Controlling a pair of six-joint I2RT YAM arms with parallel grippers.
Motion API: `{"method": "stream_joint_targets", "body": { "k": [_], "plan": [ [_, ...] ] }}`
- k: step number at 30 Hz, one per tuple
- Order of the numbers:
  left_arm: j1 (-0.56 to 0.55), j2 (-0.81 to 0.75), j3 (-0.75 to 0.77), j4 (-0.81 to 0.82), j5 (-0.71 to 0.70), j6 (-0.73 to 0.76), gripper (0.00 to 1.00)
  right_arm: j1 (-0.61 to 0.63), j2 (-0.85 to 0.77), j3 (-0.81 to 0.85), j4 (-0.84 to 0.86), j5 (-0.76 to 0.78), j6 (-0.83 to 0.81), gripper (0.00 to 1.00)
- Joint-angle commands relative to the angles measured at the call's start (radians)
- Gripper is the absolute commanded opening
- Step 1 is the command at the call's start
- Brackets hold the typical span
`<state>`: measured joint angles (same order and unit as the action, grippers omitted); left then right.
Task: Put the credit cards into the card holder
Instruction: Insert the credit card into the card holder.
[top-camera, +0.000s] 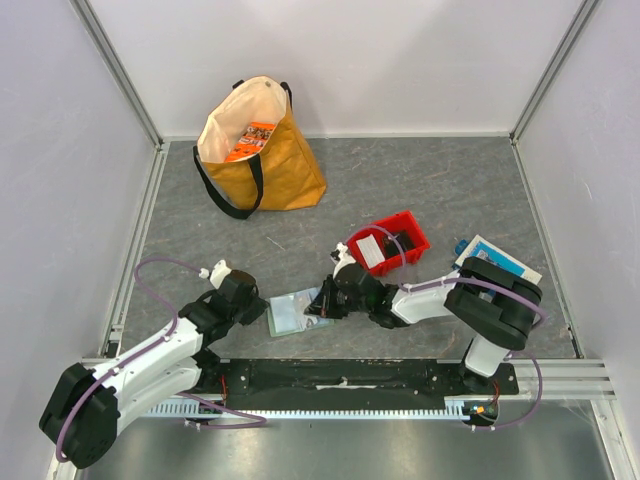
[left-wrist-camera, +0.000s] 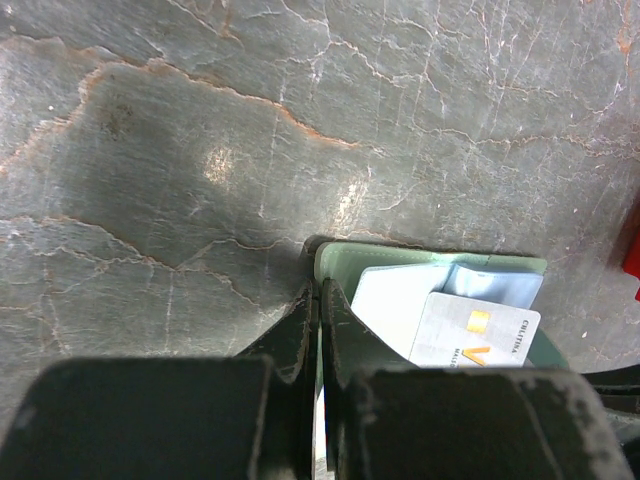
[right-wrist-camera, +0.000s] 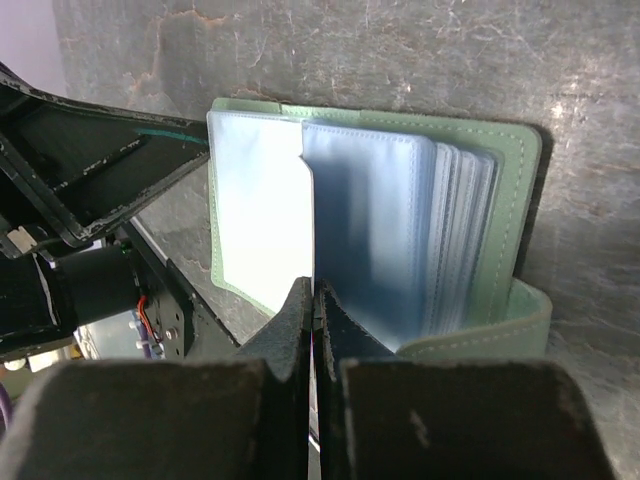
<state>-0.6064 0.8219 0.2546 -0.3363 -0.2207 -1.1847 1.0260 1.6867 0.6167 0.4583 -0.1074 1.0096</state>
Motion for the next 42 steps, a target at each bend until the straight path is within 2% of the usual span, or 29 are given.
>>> {"method": "stream_joint_targets", "body": {
  "k": [1,14,20,26,28,30,32,34,36,38,42],
  "plan": [
    [-0.003,0.003,-0.014,0.006,0.012,-0.004,0.02,0.006,0.083,-0.040,0.173,0.015,0.055,0.00],
    [-0.001,0.014,-0.012,0.013,0.018,-0.001,0.02,0.009,0.143,-0.035,0.192,0.026,0.093,0.00],
    [-0.003,0.008,-0.018,0.022,0.030,-0.003,0.02,0.032,0.202,-0.049,0.267,0.024,0.122,0.00],
    [-0.001,-0.003,-0.025,0.026,0.029,-0.003,0.02,0.069,0.220,-0.035,0.261,0.044,0.138,0.01],
    [-0.001,-0.004,-0.026,0.026,0.029,-0.004,0.02,0.074,0.212,-0.014,0.215,0.046,0.126,0.06],
    [-0.001,-0.009,-0.028,0.026,0.029,-0.007,0.02,0.077,0.185,0.006,0.142,0.067,0.104,0.17],
    [-0.001,-0.010,-0.028,0.026,0.027,-0.010,0.02,0.078,0.134,0.012,0.051,0.101,0.084,0.30],
    [-0.003,-0.015,-0.029,0.023,0.026,-0.012,0.02,0.078,0.065,0.026,-0.062,0.199,0.055,0.45],
    [-0.003,-0.021,-0.029,0.022,0.026,-0.013,0.02,0.077,0.013,0.052,-0.162,0.257,0.018,0.56],
    [-0.003,-0.030,-0.031,0.020,0.026,-0.015,0.02,0.077,-0.015,0.092,-0.262,0.299,-0.018,0.61],
    [-0.003,-0.029,-0.031,0.022,0.027,-0.010,0.02,0.078,0.001,0.149,-0.325,0.299,-0.055,0.62]
  ]
}}
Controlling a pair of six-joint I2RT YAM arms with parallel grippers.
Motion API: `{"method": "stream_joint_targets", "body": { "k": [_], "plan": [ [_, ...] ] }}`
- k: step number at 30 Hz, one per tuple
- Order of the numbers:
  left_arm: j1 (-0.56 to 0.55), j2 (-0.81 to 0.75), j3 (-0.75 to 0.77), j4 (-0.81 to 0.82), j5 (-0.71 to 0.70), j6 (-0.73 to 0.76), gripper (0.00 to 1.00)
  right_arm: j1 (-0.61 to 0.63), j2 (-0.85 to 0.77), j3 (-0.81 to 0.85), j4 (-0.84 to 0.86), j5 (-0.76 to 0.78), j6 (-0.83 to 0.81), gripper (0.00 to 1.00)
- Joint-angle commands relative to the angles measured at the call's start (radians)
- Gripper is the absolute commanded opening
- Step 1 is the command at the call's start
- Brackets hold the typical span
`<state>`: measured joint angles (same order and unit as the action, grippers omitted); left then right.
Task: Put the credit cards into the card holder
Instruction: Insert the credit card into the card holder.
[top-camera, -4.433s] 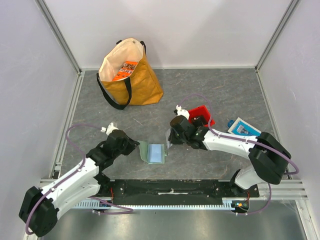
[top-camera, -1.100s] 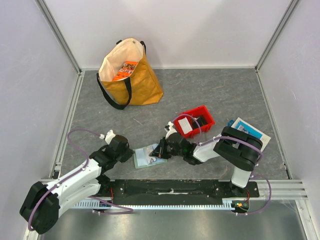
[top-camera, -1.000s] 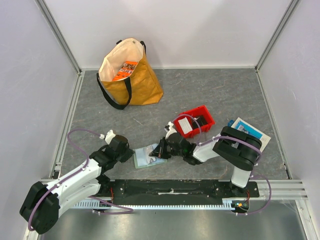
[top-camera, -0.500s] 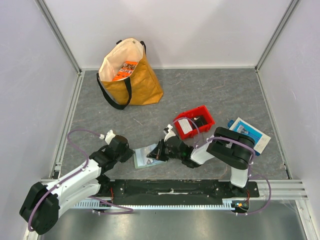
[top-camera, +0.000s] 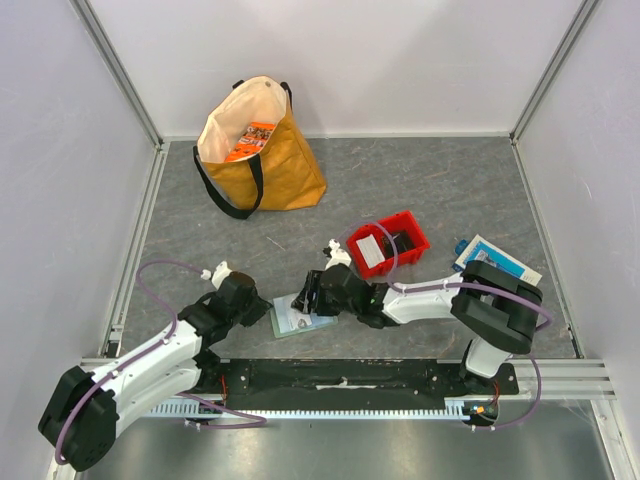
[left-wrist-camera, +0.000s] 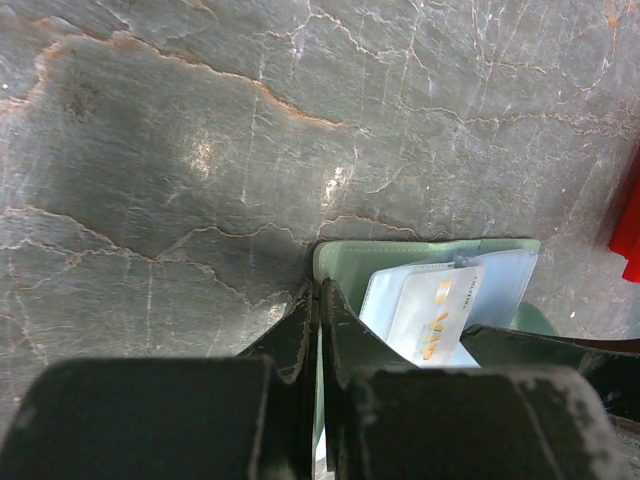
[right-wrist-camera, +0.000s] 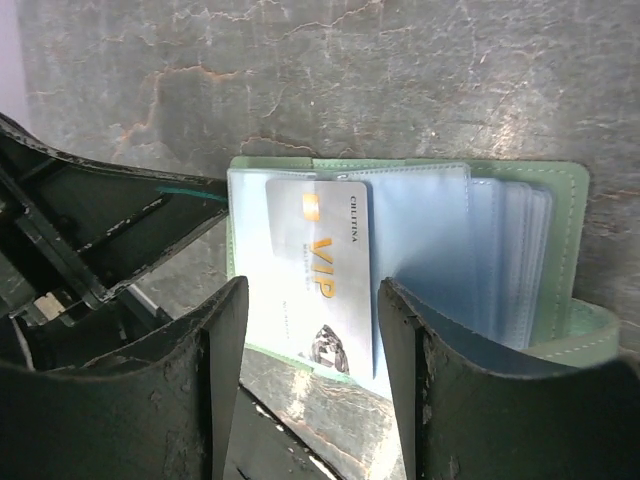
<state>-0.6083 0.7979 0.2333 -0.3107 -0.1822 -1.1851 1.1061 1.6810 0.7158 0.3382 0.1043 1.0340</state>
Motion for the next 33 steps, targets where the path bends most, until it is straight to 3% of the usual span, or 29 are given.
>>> {"method": "stream_joint_targets", "body": {
  "k": [1,8,18,27,33],
  "plan": [
    [0.001,-0.003,-0.009,-0.004,-0.011,-0.010,0.02,-0.003,0.022,0.060,-0.199,0.063,-0.083,0.62],
    [0.001,-0.003,-0.014,0.004,-0.005,-0.007,0.02,0.009,0.097,0.097,-0.131,-0.054,-0.084,0.57],
    [0.001,-0.002,-0.019,0.013,0.001,-0.008,0.02,0.017,0.117,0.116,-0.027,-0.158,-0.089,0.39],
    [0.001,-0.014,-0.019,0.009,0.003,-0.010,0.02,0.029,0.129,0.148,-0.022,-0.196,-0.130,0.40],
    [0.001,-0.022,-0.012,-0.008,-0.008,-0.008,0.02,0.012,-0.006,0.180,-0.234,-0.014,-0.244,0.56]
  ]
}}
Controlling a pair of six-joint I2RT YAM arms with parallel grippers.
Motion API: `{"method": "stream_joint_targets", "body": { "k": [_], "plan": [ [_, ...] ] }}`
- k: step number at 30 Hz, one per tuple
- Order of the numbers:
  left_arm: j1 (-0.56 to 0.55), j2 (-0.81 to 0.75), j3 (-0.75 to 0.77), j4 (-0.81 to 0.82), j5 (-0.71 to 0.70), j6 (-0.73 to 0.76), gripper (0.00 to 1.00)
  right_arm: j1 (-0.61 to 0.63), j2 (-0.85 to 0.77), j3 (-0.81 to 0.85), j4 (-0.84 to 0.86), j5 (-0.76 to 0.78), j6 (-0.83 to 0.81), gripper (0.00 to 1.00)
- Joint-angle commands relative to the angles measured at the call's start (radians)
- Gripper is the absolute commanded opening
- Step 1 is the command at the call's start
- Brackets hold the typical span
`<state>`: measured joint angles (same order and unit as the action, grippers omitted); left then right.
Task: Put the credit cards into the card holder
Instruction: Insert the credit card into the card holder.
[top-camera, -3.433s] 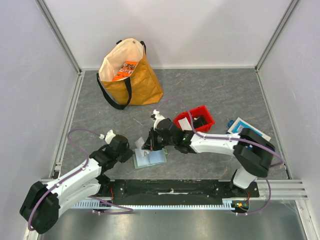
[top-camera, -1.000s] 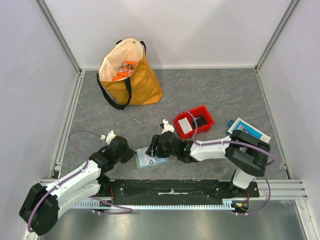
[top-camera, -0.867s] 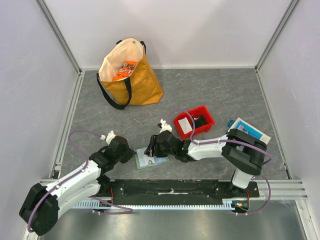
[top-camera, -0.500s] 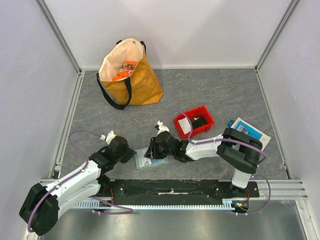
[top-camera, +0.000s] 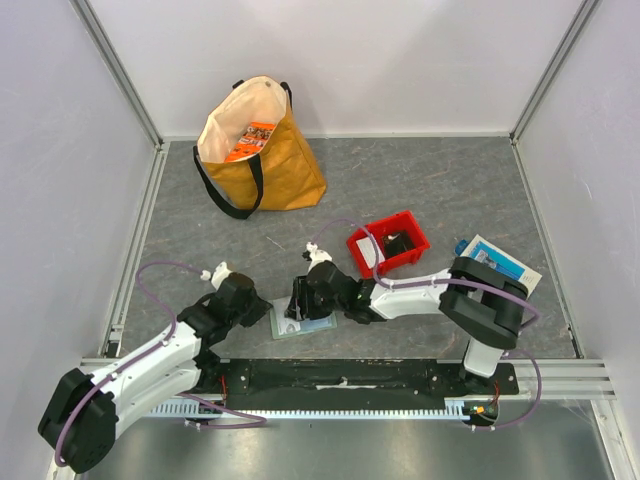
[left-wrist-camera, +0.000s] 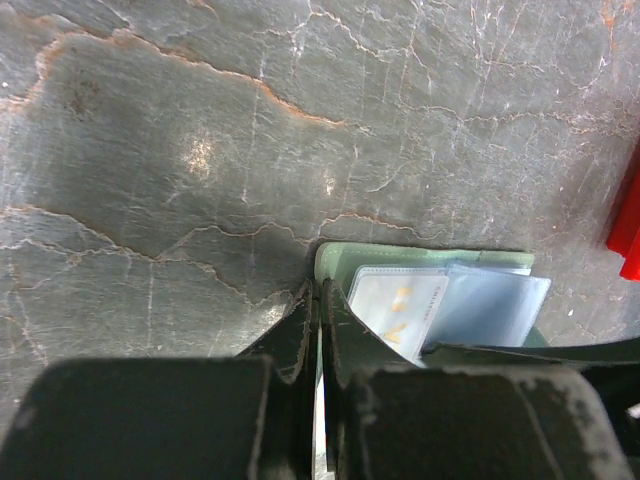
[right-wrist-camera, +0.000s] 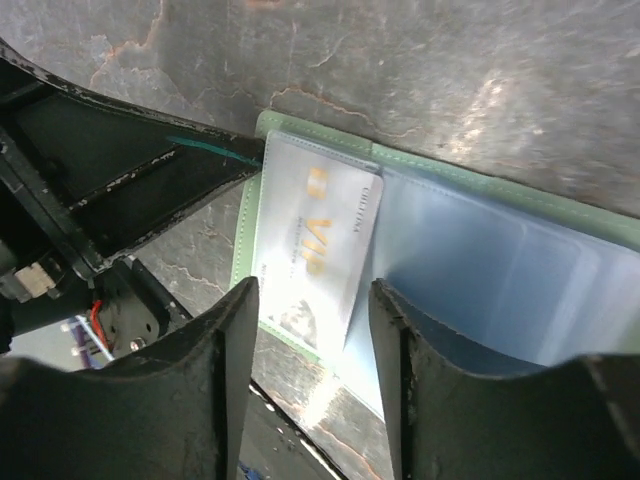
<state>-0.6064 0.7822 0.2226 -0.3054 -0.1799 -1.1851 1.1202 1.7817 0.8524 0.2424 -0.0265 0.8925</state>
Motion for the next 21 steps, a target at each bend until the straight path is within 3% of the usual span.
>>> {"method": "stream_joint_targets", "body": {
  "k": [1,6,13,21],
  "plan": [
    [-0.001,-0.005,0.000,-0.015,-0.010,-0.007,0.02,-0.010,-0.135,0.048,-0.173,0.141,-0.130,0.59],
    [-0.001,-0.005,0.000,-0.012,-0.016,-0.007,0.02,-0.109,-0.292,0.063,-0.324,0.207,-0.251,0.71],
    [-0.001,0.014,0.027,-0.021,-0.027,0.002,0.02,-0.351,-0.436,0.054,-0.430,0.195,-0.409,0.81],
    [-0.003,0.051,0.055,-0.021,-0.035,0.004,0.02,-0.582,-0.337,0.106,-0.468,0.030,-0.535,0.82]
  ]
}}
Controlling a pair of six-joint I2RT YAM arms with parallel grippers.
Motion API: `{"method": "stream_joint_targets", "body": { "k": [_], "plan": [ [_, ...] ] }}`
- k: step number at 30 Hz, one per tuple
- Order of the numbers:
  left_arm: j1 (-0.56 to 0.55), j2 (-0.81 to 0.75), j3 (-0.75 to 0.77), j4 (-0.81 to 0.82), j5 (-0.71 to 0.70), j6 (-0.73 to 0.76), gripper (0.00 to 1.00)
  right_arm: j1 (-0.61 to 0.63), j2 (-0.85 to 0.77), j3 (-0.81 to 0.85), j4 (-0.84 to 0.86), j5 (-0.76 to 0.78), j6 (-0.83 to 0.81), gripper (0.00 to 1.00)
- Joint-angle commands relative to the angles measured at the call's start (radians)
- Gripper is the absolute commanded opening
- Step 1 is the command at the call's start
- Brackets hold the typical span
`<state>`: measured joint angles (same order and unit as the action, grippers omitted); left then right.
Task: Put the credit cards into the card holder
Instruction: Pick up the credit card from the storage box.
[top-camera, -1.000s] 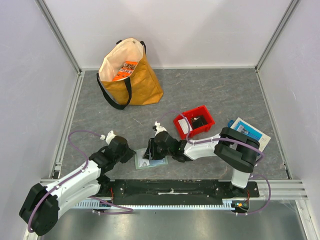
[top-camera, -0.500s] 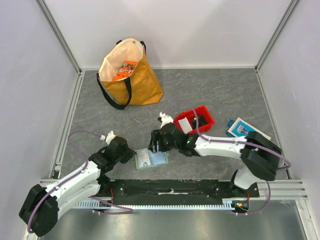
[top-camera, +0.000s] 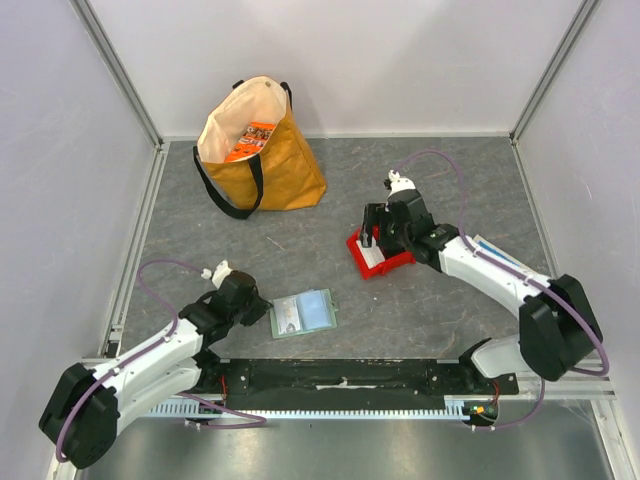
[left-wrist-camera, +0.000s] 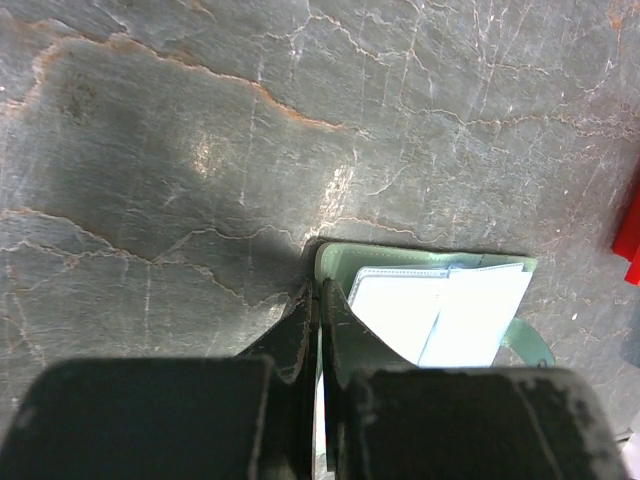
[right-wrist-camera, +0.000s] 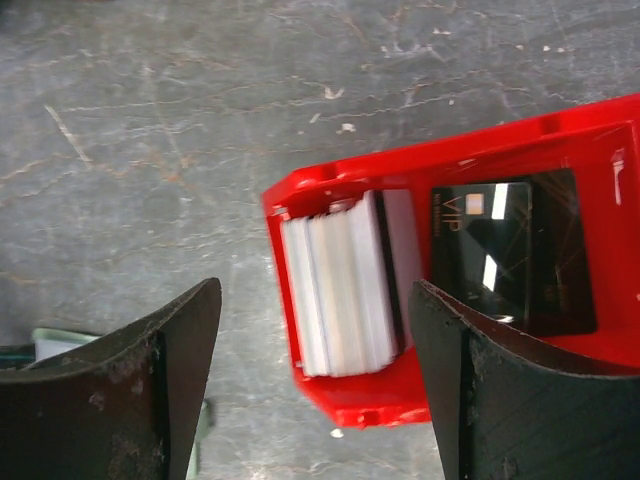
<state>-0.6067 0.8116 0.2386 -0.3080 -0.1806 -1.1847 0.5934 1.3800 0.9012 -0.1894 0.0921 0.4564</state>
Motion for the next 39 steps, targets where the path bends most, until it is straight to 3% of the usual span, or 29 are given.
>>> {"method": "stream_joint_targets", "body": {
  "k": [1,12,34,39],
  "plan": [
    [-0.001,0.027,0.042,-0.019,-0.034,0.002,0.02,-0.075,0.086,0.061,-0.032,-0.135,-0.105,0.82],
    [-0.002,0.041,0.053,-0.022,-0.042,-0.001,0.02,-0.175,0.260,0.076,0.034,-0.357,-0.107,0.81],
    [-0.002,0.092,0.053,0.013,-0.030,0.002,0.02,-0.222,0.200,0.030,0.053,-0.471,-0.082,0.31],
    [-0.001,0.100,0.054,0.020,-0.023,0.007,0.02,-0.230,0.194,0.025,0.051,-0.471,-0.082,0.25]
  ]
}}
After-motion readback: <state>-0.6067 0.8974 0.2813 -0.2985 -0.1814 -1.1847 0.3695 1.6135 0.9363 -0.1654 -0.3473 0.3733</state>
